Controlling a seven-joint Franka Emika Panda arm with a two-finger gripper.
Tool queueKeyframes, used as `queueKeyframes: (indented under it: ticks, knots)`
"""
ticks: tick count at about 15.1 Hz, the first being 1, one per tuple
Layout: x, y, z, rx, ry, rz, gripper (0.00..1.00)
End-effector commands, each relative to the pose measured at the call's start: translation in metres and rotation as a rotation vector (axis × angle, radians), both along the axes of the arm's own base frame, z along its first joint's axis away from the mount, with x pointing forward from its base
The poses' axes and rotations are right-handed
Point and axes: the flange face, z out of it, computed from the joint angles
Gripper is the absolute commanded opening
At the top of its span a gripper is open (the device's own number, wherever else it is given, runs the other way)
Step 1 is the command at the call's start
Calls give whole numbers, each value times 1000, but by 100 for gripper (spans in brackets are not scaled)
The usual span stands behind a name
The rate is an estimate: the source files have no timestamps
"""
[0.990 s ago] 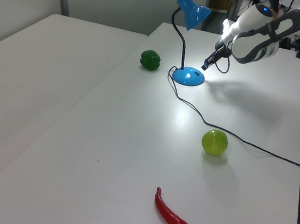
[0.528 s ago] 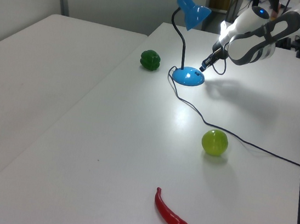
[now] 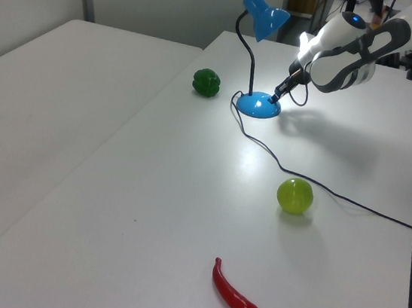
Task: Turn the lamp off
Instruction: 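Press down on the lamp base switch with the gripper fingertips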
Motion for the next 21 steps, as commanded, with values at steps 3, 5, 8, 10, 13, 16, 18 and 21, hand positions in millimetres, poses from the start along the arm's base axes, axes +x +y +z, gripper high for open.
queueKeyframes:
  ticks: [3,5,8,10,13,16,18,21]
  knots:
    - [3,10,6,19,-31,-11,0]
    - [3,11,6,20,-31,-10,0]
    - [2,11,2,21,-22,-9,0]
    - [1,11,1,21,-19,-9,0]
    - [-2,8,-6,22,-2,-12,0]
    - [-6,7,-11,21,11,-9,0]
    - [-8,6,-15,20,22,-6,0]
    - [-12,6,-20,21,34,-5,0]
